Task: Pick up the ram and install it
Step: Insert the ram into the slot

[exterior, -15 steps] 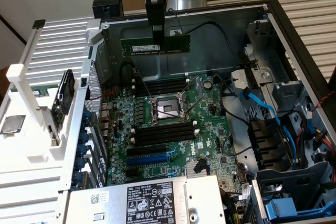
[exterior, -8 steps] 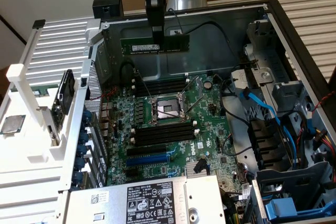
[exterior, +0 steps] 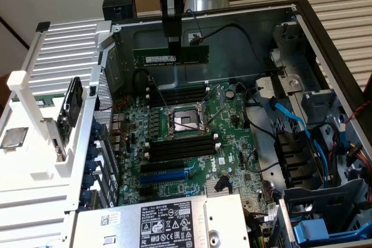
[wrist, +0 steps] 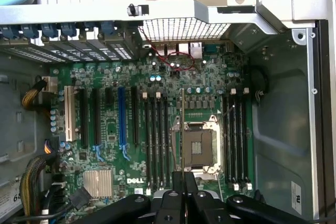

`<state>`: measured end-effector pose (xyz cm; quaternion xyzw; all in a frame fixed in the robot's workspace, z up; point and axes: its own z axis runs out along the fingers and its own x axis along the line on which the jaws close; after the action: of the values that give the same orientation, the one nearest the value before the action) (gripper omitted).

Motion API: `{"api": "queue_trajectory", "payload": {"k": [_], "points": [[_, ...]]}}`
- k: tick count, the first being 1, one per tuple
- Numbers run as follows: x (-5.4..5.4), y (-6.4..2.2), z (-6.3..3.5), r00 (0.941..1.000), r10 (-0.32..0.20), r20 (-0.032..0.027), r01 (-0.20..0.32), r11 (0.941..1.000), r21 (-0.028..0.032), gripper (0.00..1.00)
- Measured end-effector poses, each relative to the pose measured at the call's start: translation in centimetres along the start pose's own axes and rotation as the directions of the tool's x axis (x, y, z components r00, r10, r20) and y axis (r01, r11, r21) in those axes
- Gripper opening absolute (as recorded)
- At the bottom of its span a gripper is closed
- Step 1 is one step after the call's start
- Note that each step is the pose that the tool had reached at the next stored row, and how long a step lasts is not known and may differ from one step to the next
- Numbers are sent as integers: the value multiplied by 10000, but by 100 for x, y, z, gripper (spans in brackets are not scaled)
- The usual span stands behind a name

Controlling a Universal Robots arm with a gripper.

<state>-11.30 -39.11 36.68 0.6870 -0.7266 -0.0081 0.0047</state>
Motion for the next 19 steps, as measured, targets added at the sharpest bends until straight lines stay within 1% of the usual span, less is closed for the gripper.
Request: {"api": "queue_trajectory", "payload": {"k": [5,10,12,19], "points": [[2,-2,31,10000,-8,-3,8,10000,-19,12],[2,-8,76,10000,-7,-10,7,9999,-150,12],[6,-11,109,10000,-8,-12,8,9998,-181,12],[14,-27,235,10000,-8,-12,7,9998,-182,12]]}}
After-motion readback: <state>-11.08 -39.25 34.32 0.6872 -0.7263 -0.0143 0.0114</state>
